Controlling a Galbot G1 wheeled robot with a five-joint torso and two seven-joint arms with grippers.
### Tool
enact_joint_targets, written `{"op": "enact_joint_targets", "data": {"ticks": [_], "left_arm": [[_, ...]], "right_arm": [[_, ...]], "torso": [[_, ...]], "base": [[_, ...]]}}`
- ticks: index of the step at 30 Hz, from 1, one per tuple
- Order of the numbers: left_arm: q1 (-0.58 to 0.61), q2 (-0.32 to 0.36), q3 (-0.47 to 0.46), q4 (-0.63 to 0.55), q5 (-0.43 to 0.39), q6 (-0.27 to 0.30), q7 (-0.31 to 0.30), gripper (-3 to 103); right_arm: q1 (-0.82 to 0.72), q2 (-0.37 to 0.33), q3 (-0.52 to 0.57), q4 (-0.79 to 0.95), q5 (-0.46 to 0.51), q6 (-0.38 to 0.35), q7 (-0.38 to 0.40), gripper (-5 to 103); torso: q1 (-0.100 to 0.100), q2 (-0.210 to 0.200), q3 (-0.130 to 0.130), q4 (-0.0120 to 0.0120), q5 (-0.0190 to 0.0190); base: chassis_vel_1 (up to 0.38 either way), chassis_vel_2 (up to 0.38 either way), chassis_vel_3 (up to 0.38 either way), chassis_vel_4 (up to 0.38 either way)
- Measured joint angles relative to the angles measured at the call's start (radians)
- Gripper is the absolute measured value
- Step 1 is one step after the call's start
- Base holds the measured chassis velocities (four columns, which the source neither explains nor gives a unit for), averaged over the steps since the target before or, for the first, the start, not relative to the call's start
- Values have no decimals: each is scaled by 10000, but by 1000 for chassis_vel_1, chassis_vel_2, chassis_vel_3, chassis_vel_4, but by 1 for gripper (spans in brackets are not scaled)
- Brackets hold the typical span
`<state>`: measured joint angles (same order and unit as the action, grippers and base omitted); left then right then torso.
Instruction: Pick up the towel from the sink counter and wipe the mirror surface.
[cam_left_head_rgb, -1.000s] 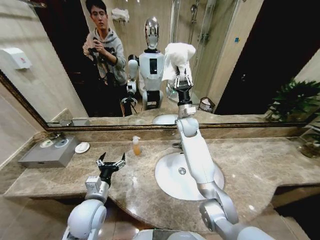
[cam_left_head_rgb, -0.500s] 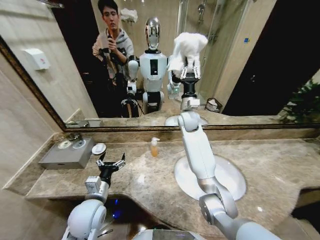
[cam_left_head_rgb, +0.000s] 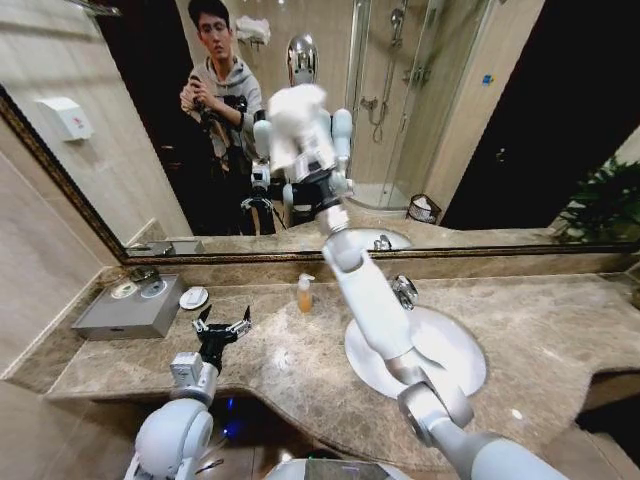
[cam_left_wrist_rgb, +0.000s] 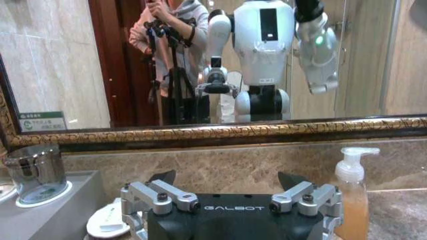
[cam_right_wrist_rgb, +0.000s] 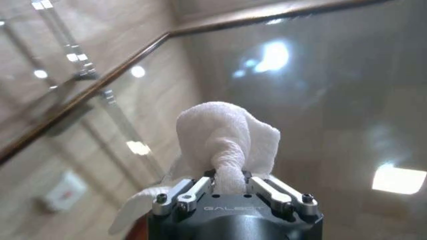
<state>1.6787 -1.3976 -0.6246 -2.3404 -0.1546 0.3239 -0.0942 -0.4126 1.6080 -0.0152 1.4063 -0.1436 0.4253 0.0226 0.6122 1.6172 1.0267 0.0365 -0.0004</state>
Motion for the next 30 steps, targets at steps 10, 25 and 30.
{"op": "enact_joint_targets", "data": {"ticks": [10,25,30], "left_arm": [[1,0,0,0,0,0,0,100],[1,0,0,0,0,0,-1,100],[1,0,0,0,0,0,-1,100]], "right_arm": [[-158,1,1265,85,-894,-149,1998,14],[-1021,0,694,-1290,-184,1701,-1207,14],[-1199,0,584,-2552,-478,2383,-2202,14]], "torso": [[-1,0,-1,-9,6],[0,-2,0,-1,3],[0,-1,-1,-4,3]], "base": [[0,0,0,0],[0,0,0,0],[0,0,0,0]]}}
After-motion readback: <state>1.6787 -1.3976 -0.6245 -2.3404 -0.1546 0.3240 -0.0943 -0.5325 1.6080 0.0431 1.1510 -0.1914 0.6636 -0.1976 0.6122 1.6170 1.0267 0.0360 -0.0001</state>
